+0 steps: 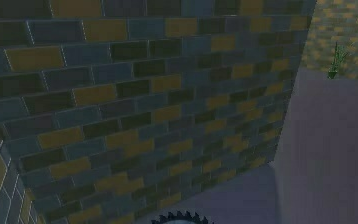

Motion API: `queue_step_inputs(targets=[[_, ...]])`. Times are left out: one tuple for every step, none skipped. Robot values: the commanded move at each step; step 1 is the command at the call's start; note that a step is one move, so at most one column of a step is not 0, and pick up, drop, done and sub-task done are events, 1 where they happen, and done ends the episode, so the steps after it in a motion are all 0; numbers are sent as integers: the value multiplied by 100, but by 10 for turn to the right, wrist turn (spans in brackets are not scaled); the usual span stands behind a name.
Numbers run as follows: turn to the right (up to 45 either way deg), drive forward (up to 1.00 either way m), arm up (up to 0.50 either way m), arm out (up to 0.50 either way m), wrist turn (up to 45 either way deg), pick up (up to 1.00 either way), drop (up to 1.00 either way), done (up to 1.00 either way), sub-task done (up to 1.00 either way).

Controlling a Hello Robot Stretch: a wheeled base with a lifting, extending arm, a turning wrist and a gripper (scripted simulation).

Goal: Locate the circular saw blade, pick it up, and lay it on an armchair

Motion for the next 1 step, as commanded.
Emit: queue_step_inputs(targets=[[90, 0, 0, 0, 0, 0, 0, 0, 0]])
